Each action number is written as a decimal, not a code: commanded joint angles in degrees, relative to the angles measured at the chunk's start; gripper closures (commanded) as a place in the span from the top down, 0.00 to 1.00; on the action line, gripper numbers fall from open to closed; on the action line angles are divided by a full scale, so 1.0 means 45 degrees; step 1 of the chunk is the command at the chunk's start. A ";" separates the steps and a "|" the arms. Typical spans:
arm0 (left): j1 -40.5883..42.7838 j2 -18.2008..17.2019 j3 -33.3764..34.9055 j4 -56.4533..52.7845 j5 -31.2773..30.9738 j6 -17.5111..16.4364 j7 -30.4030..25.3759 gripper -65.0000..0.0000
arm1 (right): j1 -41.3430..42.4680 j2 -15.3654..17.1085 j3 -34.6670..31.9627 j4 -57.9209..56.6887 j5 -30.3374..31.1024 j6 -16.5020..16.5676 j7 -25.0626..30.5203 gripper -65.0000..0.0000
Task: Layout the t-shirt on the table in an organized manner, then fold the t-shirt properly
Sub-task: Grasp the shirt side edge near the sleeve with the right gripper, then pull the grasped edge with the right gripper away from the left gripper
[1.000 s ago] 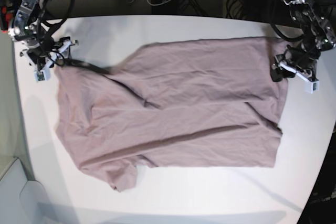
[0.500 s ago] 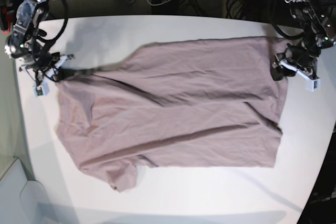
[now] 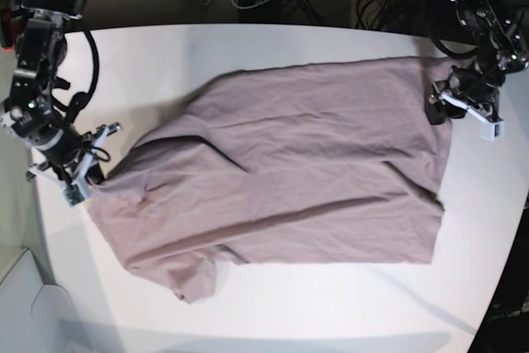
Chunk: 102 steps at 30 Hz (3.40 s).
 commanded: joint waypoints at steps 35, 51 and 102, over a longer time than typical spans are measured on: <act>0.0711 0.0136 -0.0028 0.0281 0.0112 -0.0007 0.0221 0.51 | 0.7502 -0.3342 -0.6092 -0.4483 -0.3243 0.0066 -0.1012 0.46; 0.0554 0.0136 -0.0028 0.0261 0.0092 0.0013 0.0182 0.51 | 0.4024 -0.1662 -0.4177 -0.4971 -0.3223 0.0066 0.1254 0.53; 0.0105 0.0351 -0.0008 0.0144 0.0131 0.0032 0.0182 0.51 | 0.3692 -0.0431 -0.3103 -0.0009 -0.3262 0.0066 -0.2302 0.00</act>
